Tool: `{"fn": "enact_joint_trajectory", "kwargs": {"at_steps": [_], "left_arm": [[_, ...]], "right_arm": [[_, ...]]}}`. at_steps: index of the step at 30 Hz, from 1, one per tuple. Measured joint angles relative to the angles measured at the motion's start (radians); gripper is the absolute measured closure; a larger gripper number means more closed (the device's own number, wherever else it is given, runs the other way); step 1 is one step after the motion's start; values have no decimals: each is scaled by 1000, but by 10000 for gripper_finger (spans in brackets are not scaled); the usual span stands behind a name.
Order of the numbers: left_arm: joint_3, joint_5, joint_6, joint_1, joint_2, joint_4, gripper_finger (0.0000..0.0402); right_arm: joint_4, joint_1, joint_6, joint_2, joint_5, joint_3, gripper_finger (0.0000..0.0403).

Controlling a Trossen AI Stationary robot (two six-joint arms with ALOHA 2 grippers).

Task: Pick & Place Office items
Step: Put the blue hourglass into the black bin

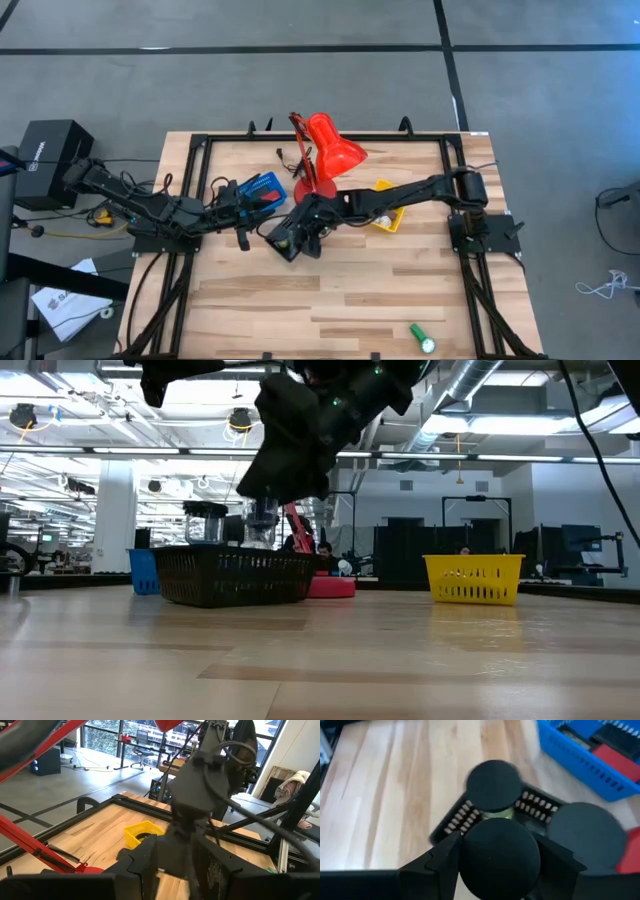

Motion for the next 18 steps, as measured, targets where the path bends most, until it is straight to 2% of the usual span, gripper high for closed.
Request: {"fn": "enact_joint_trajectory", "kwargs": {"at_steps": [18], "left_arm": [[0,0,0,0,0,-1,289]], "right_arm": [[29,-6,7,38,-18,-1,205]]}}
